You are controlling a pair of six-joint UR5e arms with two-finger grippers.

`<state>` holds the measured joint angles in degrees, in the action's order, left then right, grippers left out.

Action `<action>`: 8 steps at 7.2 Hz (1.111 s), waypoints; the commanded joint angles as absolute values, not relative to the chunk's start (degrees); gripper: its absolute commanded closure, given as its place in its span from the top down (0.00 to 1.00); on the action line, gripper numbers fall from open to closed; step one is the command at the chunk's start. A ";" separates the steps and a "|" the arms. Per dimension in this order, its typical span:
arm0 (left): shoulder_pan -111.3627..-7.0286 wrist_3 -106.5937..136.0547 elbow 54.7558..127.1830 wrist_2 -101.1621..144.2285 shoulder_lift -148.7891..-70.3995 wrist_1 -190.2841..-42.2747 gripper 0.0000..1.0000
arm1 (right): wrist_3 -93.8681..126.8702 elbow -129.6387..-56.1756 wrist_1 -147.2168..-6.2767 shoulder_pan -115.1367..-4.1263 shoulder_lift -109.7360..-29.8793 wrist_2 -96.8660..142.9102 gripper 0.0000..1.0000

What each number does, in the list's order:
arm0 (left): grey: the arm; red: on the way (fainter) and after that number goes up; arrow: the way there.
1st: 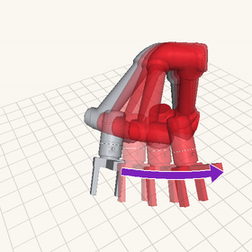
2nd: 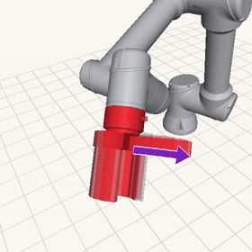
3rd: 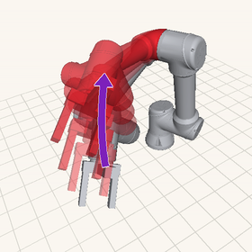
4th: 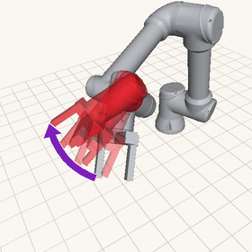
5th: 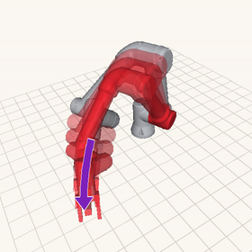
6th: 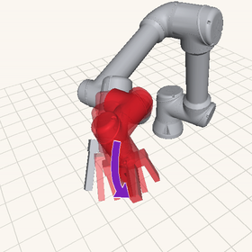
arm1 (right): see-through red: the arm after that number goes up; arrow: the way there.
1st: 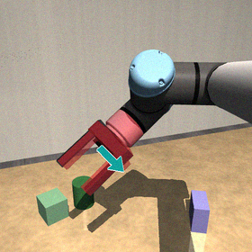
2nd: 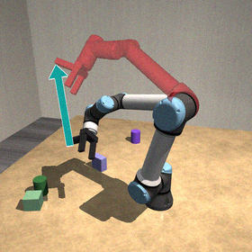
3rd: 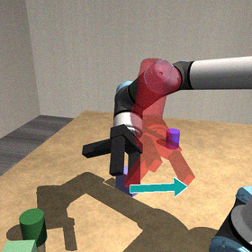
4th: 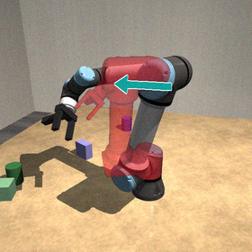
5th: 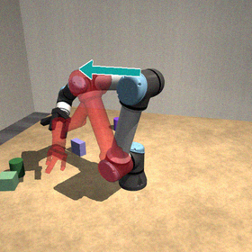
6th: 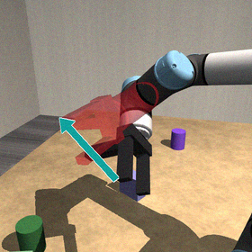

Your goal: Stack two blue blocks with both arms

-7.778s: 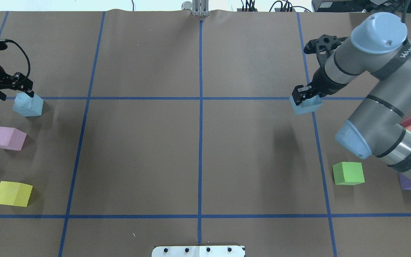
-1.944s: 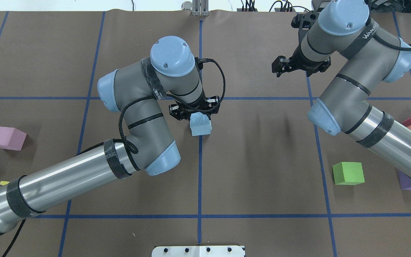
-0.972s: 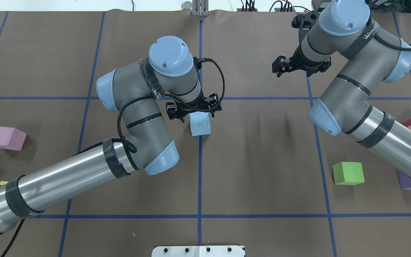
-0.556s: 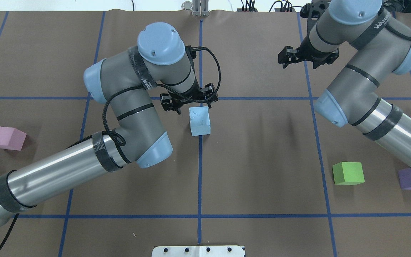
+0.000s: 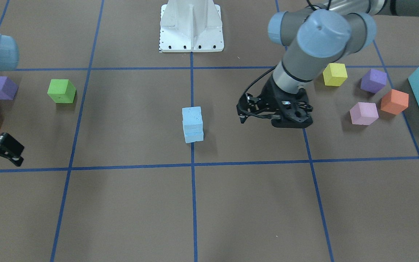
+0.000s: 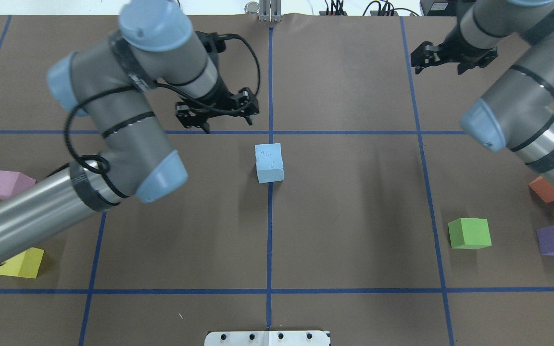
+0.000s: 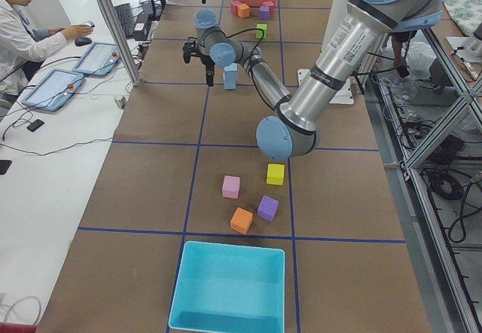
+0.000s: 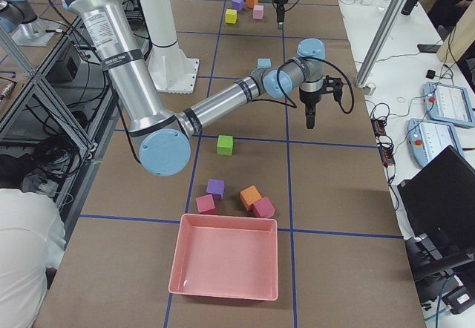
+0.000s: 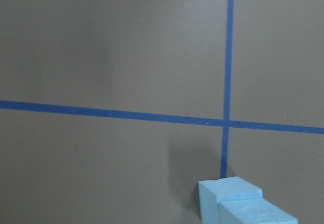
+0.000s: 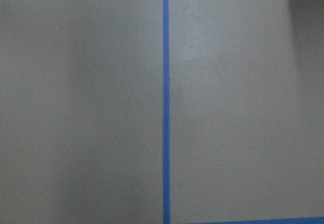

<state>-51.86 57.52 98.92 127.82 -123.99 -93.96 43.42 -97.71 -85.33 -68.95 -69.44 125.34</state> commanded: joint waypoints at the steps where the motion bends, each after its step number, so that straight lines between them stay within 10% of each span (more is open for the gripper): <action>1: -61.66 39.03 101.68 132.70 -113.08 -93.69 0.98 | 37.31 -104.29 -85.43 -75.57 -80.02 129.81 1.00; 8: -82.07 -0.69 95.12 138.52 -88.07 -93.69 0.99 | 23.73 -116.02 -84.64 -80.33 -105.20 129.99 1.00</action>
